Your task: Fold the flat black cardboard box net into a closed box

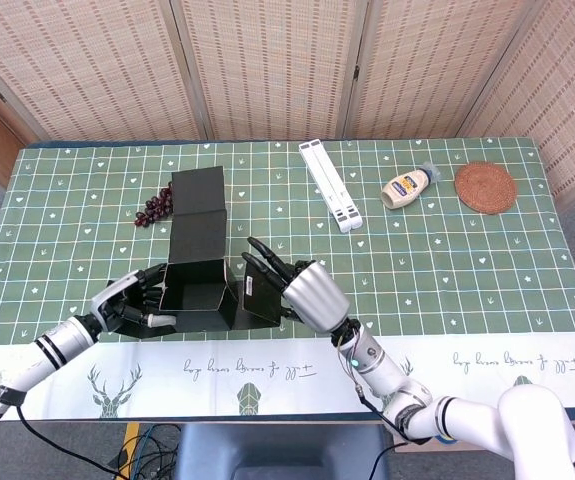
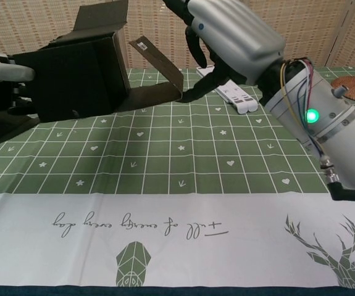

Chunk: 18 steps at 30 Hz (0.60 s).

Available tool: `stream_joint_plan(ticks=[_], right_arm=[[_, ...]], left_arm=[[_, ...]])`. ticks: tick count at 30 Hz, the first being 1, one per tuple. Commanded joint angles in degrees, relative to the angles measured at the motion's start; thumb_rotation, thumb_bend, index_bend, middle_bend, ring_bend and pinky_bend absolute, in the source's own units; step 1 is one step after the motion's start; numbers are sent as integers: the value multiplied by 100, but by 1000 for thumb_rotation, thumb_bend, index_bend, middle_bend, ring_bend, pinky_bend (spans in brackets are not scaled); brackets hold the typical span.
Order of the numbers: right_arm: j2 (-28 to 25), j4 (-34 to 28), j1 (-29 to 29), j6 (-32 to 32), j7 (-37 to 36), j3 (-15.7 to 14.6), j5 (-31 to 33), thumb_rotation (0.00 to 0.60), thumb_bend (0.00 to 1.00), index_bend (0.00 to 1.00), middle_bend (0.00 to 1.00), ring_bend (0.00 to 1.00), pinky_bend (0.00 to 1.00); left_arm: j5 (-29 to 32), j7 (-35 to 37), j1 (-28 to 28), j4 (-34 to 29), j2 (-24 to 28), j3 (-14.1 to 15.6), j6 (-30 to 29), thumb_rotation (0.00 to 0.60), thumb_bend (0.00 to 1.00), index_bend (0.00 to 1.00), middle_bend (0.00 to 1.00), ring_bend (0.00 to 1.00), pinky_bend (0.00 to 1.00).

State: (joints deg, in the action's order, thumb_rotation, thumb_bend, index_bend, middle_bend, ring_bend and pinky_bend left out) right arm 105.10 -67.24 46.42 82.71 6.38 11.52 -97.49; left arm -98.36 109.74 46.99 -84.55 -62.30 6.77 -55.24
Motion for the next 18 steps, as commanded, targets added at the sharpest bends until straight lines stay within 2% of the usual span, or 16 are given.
stream_joint_plan(ticks=[1,9,18], right_arm=[[18,0,54,12,57,34,-50,600,47,0,0,739,863],[-69,-149,169,-108,238,58,-117,600,47,0,0,739,863],[-128,-301,234,-251,372,-1,-169,600,75,0,0,739,863]], left_arm=[[-45,-78,24,25,-27,54,-11,600,111,233,224,528,738],[-116,-595,116,58,-125,155,59,600,111,233,224,527,737],[88,-1014,157,52,-233,154,188,600,111,233,224,527,737]])
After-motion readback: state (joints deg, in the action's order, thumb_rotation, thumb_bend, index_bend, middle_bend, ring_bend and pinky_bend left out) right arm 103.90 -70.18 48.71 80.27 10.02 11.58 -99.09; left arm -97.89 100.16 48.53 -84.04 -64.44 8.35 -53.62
